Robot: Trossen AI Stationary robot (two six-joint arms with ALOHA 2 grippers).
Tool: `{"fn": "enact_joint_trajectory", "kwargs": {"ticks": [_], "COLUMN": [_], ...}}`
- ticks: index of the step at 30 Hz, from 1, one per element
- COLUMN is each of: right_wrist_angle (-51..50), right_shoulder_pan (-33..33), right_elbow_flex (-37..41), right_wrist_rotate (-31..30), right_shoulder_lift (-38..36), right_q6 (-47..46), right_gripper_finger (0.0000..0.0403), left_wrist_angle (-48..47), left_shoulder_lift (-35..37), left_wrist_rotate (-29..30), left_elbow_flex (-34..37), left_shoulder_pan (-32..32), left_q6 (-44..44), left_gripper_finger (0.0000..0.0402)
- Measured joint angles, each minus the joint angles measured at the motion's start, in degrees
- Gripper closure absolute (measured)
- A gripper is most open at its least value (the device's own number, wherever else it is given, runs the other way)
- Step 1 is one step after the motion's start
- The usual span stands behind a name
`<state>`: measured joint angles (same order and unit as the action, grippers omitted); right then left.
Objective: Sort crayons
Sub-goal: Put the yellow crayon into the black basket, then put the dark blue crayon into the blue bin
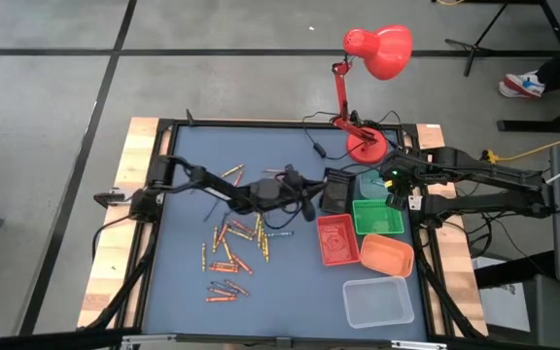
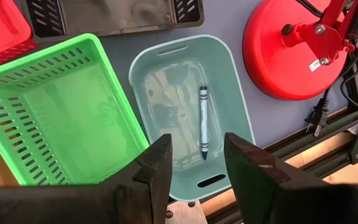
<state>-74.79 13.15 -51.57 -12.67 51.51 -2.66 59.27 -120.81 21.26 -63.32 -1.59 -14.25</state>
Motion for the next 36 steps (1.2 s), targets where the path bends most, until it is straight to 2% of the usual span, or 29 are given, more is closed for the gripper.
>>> {"fn": "enact_joint_trajectory", "kwargs": {"ticks": [14, 23, 27, 32, 36], "right_wrist_angle": [-0.1, -0.1, 0.0, 2.7, 9.6], "right_shoulder_pan": [0.0, 0.0, 0.0, 0.0, 0.0], "right_elbow_flex": [0.0, 0.0, 0.0, 0.0, 0.0], "right_wrist_rotate": [0.0, 0.0, 0.5, 5.6, 12.5], "right_shoulder_lift": [0.0, 0.0, 0.0, 0.0, 0.0], "right_q6": [0.0, 0.0, 0.0, -0.1, -0.1], "right_gripper_finger": [0.0258, 0.0258, 0.0258, 0.0258, 0.0258], "left_wrist_angle": [-1.1, -4.0, -4.6, -4.7, -5.9], "left_shoulder_lift": [-10.4, -10.4, -10.4, -9.7, -7.4], "left_wrist_rotate": [0.0, 0.0, 0.1, 0.1, 0.1], "left_elbow_flex": [-9.2, -9.3, -9.2, -9.2, -9.2], "left_shoulder_pan": [-0.8, -0.8, -0.8, -0.9, -0.9], "left_q6": [-0.2, -0.3, -0.2, 0.3, 6.3], "left_gripper_finger": [0.0394, 0.034, 0.033, 0.0329, 0.0328]}}
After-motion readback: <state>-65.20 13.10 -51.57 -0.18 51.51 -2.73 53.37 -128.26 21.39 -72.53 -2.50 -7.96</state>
